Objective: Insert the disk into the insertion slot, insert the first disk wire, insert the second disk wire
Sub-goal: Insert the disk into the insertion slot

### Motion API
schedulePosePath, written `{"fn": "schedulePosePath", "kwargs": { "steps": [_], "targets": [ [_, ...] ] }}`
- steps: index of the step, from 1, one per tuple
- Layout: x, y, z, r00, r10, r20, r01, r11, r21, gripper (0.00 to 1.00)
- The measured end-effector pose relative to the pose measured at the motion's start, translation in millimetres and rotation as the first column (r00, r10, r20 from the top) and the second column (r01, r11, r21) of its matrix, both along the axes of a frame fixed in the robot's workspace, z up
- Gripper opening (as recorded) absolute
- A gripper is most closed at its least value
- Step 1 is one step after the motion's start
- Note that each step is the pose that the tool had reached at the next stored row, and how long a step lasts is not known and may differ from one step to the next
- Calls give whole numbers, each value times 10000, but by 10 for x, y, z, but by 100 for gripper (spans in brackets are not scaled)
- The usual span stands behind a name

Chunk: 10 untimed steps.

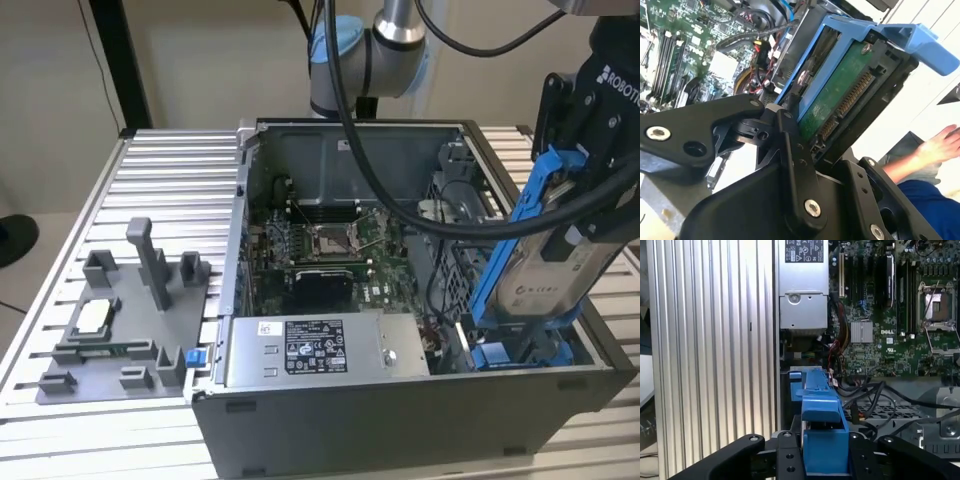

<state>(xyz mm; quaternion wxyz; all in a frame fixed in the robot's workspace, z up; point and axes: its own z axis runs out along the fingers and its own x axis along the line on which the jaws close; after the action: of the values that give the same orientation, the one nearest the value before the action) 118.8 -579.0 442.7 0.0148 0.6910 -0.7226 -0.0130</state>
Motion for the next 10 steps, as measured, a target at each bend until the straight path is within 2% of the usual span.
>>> {"fn": "schedulePosePath", "kwargs": {
  "steps": [3,6,10],
  "targets": [
    [43,23,-55,10000,-2,0,2,10000,-1,0],
    [53,80,-109,10000,-2,-1,2,10000,0,0],
    [54,89,-182,10000,-2,2,2,10000,0,0]
  ]
}}
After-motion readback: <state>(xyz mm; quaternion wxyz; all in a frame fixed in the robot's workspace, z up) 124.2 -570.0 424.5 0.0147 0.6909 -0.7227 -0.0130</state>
